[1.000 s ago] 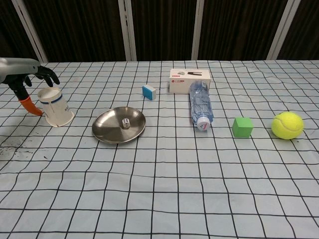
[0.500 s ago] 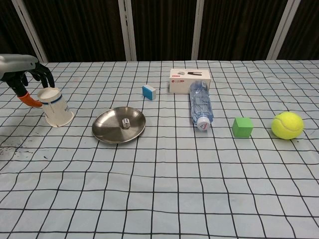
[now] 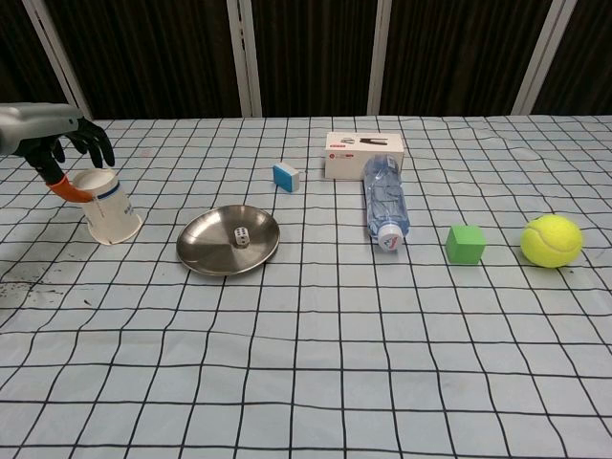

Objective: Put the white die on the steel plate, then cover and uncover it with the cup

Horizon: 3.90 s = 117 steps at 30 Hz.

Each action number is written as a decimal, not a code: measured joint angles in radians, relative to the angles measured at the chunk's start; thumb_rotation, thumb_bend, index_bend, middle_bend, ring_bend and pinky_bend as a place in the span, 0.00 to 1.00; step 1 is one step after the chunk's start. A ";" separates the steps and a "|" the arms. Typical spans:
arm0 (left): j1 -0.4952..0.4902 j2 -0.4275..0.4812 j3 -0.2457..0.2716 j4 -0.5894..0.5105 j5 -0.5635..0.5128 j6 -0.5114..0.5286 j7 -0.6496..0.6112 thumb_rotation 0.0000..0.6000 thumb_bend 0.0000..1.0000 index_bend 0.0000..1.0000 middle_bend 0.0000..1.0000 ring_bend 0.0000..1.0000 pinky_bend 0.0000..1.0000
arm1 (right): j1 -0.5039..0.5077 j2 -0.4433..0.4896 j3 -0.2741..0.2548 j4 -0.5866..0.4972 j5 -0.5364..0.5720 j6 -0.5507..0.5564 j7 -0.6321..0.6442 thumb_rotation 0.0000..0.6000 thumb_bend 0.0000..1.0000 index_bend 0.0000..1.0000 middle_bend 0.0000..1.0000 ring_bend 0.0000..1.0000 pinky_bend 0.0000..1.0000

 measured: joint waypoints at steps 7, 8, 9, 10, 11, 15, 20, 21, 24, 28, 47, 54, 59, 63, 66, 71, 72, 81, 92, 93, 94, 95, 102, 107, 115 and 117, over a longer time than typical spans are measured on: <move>0.011 -0.007 -0.002 0.009 0.066 -0.013 -0.064 1.00 0.40 0.29 0.27 0.19 0.29 | -0.001 0.003 0.000 -0.003 0.002 0.000 0.001 1.00 0.04 0.16 0.12 0.12 0.02; 0.013 -0.007 0.000 0.011 0.071 -0.017 -0.067 1.00 0.40 0.29 0.27 0.19 0.29 | -0.001 0.004 0.000 -0.003 0.003 0.000 0.002 1.00 0.04 0.16 0.12 0.12 0.02; 0.013 -0.007 0.001 0.011 0.072 -0.020 -0.068 1.00 0.40 0.29 0.27 0.19 0.29 | -0.001 0.004 0.000 -0.003 0.003 0.000 0.003 1.00 0.04 0.16 0.12 0.12 0.02; 0.014 -0.007 0.002 0.011 0.071 -0.023 -0.068 1.00 0.40 0.29 0.27 0.19 0.29 | -0.001 0.005 0.000 -0.003 0.004 -0.001 0.004 1.00 0.04 0.16 0.12 0.12 0.02; 0.013 -0.007 0.002 0.011 0.068 -0.026 -0.068 1.00 0.40 0.29 0.27 0.20 0.29 | -0.001 0.005 0.000 -0.003 0.005 -0.001 0.004 1.00 0.04 0.16 0.12 0.12 0.02; 0.011 -0.008 0.003 0.013 0.062 -0.030 -0.064 1.00 0.40 0.30 0.28 0.21 0.29 | -0.001 0.005 0.000 -0.003 0.005 -0.001 0.005 1.00 0.04 0.16 0.12 0.12 0.02; 0.008 -0.010 0.004 0.010 0.055 -0.029 -0.053 1.00 0.41 0.33 0.32 0.24 0.29 | -0.001 0.005 0.001 -0.002 0.006 -0.001 0.006 1.00 0.04 0.16 0.12 0.12 0.02; 0.007 -0.010 0.004 0.010 0.054 -0.029 -0.052 1.00 0.42 0.34 0.32 0.24 0.29 | -0.001 0.005 0.000 -0.002 0.006 -0.002 0.006 1.00 0.04 0.16 0.12 0.12 0.02; 0.006 -0.013 0.005 0.015 0.051 -0.027 -0.045 1.00 0.42 0.34 0.33 0.24 0.29 | -0.001 0.006 0.001 -0.002 0.008 -0.002 0.006 1.00 0.04 0.16 0.12 0.12 0.02; 0.005 -0.016 0.009 0.021 0.035 -0.031 -0.035 1.00 0.42 0.34 0.33 0.25 0.30 | 0.000 0.004 0.001 -0.001 0.008 -0.002 0.006 1.00 0.04 0.16 0.12 0.12 0.02; 0.001 0.022 0.006 -0.036 0.013 -0.009 0.003 1.00 0.42 0.34 0.34 0.28 0.31 | -0.003 0.009 0.000 -0.009 0.007 0.003 0.005 1.00 0.04 0.16 0.12 0.12 0.02; -0.005 0.055 0.003 -0.105 -0.008 0.009 0.030 1.00 0.42 0.35 0.35 0.28 0.31 | -0.005 0.015 0.000 -0.016 0.002 0.008 0.011 1.00 0.04 0.16 0.12 0.12 0.02; -0.021 0.084 -0.015 -0.187 -0.011 0.031 0.052 1.00 0.42 0.36 0.35 0.28 0.31 | -0.006 0.018 0.002 -0.019 0.003 0.010 0.019 1.00 0.04 0.16 0.12 0.12 0.02; -0.053 0.109 -0.036 -0.284 -0.034 0.068 0.113 1.00 0.42 0.36 0.36 0.28 0.31 | -0.007 0.021 0.001 -0.020 -0.002 0.012 0.027 1.00 0.04 0.16 0.12 0.12 0.02; -0.091 0.112 -0.052 -0.334 -0.069 0.106 0.189 1.00 0.42 0.37 0.36 0.28 0.31 | -0.009 0.024 0.002 -0.022 -0.002 0.016 0.033 1.00 0.04 0.16 0.12 0.12 0.02; -0.181 0.065 -0.087 -0.382 -0.172 0.167 0.306 1.00 0.42 0.37 0.36 0.28 0.31 | -0.016 0.034 0.005 -0.021 0.001 0.027 0.055 1.00 0.04 0.16 0.12 0.12 0.02; -0.195 0.049 -0.091 -0.383 -0.186 0.174 0.322 1.00 0.42 0.37 0.36 0.28 0.31 | -0.017 0.035 0.005 -0.020 0.001 0.028 0.058 1.00 0.04 0.16 0.12 0.12 0.02; -0.267 -0.118 -0.092 -0.300 -0.230 0.164 0.338 1.00 0.42 0.37 0.36 0.28 0.31 | -0.019 0.040 0.009 -0.012 0.013 0.022 0.075 1.00 0.04 0.16 0.12 0.12 0.02; -0.290 -0.193 -0.058 -0.205 -0.244 0.156 0.337 1.00 0.42 0.37 0.36 0.28 0.31 | -0.019 0.041 0.010 -0.012 0.015 0.019 0.079 1.00 0.04 0.16 0.12 0.12 0.02; -0.289 -0.193 -0.056 -0.203 -0.243 0.157 0.338 1.00 0.42 0.37 0.36 0.28 0.31 | -0.019 0.041 0.010 -0.012 0.015 0.019 0.078 1.00 0.04 0.16 0.12 0.12 0.02; -0.289 -0.193 -0.054 -0.200 -0.243 0.157 0.338 1.00 0.42 0.37 0.36 0.28 0.31 | -0.019 0.041 0.010 -0.012 0.015 0.019 0.078 1.00 0.04 0.16 0.12 0.12 0.02; -0.287 -0.193 -0.053 -0.196 -0.241 0.158 0.336 1.00 0.42 0.37 0.36 0.28 0.31 | -0.019 0.041 0.010 -0.012 0.016 0.018 0.079 1.00 0.04 0.16 0.12 0.12 0.02; -0.279 -0.205 -0.039 -0.153 -0.230 0.144 0.319 1.00 0.39 0.32 0.31 0.25 0.29 | -0.018 0.040 0.011 -0.011 0.018 0.015 0.078 1.00 0.04 0.16 0.12 0.12 0.02; -0.277 -0.210 -0.023 -0.136 -0.238 0.120 0.323 1.00 0.29 0.11 0.14 0.11 0.20 | -0.018 0.042 0.010 -0.012 0.020 0.013 0.076 1.00 0.04 0.16 0.12 0.12 0.02; -0.294 -0.188 0.007 -0.164 -0.248 0.139 0.397 1.00 0.29 0.07 0.13 0.10 0.20 | -0.016 0.042 0.009 -0.018 0.017 0.010 0.069 1.00 0.04 0.16 0.12 0.12 0.02; -0.295 -0.181 0.008 -0.182 -0.246 0.154 0.403 1.00 0.29 0.09 0.17 0.12 0.22 | -0.015 0.041 0.008 -0.019 0.015 0.011 0.066 1.00 0.04 0.16 0.12 0.12 0.02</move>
